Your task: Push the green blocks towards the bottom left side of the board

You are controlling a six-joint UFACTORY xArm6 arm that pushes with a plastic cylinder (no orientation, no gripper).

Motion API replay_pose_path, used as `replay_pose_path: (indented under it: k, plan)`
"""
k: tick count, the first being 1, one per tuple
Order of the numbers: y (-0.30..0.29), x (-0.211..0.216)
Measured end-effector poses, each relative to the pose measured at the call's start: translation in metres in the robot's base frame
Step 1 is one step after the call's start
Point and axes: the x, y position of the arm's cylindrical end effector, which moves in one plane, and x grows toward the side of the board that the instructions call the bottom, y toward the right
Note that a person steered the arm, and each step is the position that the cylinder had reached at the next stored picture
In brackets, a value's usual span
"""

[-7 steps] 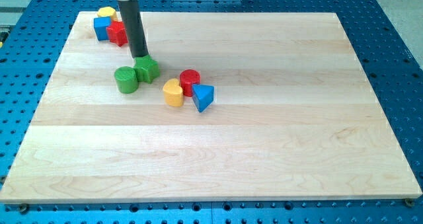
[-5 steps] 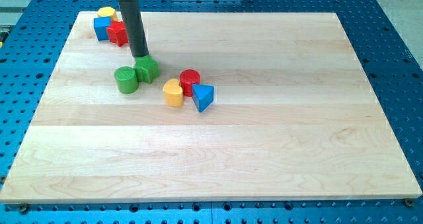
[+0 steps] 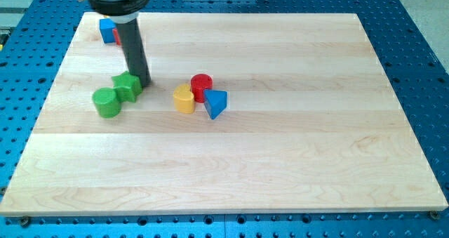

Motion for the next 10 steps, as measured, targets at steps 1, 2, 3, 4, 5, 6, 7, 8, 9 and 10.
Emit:
replay_pose_path:
  k: [1,2,3,4,5,6,7,8,9,10]
  plan:
    - [0.002,-0.013]
    - [0.015,-0.031]
    - [0.026,-0.031]
    - [0.031,-0.032]
    - [0.028,-0.032]
    - [-0.005,-0.029]
    - [-0.012,-0.033]
    - [0.005,-0.034]
    - [-0.037,-0.035]
    - [-0.062,-0.035]
